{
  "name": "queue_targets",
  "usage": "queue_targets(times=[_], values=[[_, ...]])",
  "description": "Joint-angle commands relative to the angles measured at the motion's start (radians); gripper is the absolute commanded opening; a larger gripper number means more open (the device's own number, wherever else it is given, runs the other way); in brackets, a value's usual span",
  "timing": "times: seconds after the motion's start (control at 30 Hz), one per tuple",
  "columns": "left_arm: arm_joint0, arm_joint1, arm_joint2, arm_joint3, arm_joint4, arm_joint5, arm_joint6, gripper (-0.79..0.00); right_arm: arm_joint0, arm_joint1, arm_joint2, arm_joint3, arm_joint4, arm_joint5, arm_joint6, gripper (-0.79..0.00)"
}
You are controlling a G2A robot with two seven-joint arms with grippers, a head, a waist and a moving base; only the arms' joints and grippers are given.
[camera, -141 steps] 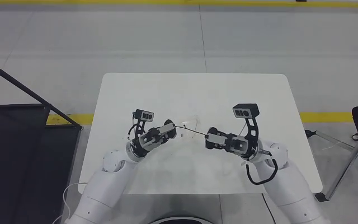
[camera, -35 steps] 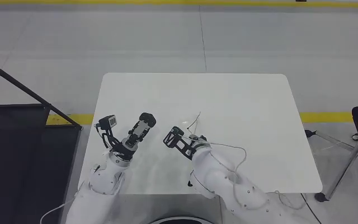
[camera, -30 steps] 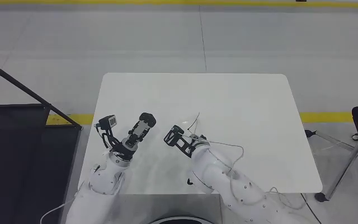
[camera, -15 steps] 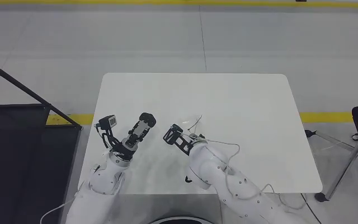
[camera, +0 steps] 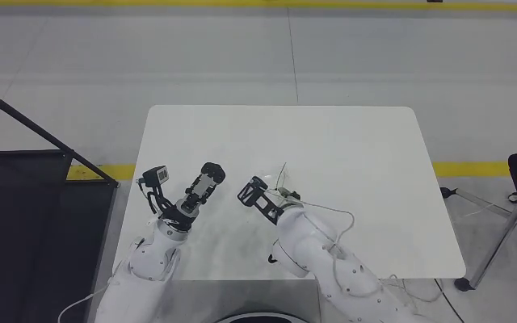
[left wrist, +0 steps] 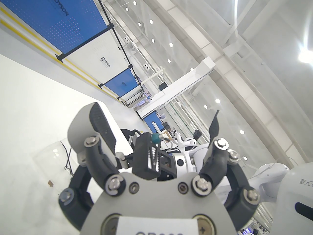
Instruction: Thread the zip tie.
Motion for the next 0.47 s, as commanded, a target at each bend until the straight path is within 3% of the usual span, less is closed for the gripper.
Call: queue_targets(times=[0.0, 0.2, 0.43], values=[[0.0, 0.0, 0.0, 0.0, 0.0, 0.0, 0.0, 0.0, -0.032, 0.005, 0.024, -0.056, -0.019, 0.007, -0.026, 0.0], [0.007, -0.001, -0.005, -0.016, 0.01, 0.011, 0.028, 0.0, -0.184, 0.03, 0.133, -0.27, -0.078, 0.055, -0.209, 0.0], [0.046, -0.015, -0.012, -0.06, 0.139, -0.031, 0.222, 0.0, -0.424, 0.058, 0.276, -0.48, -0.119, 0.137, -0.561, 0.0]])
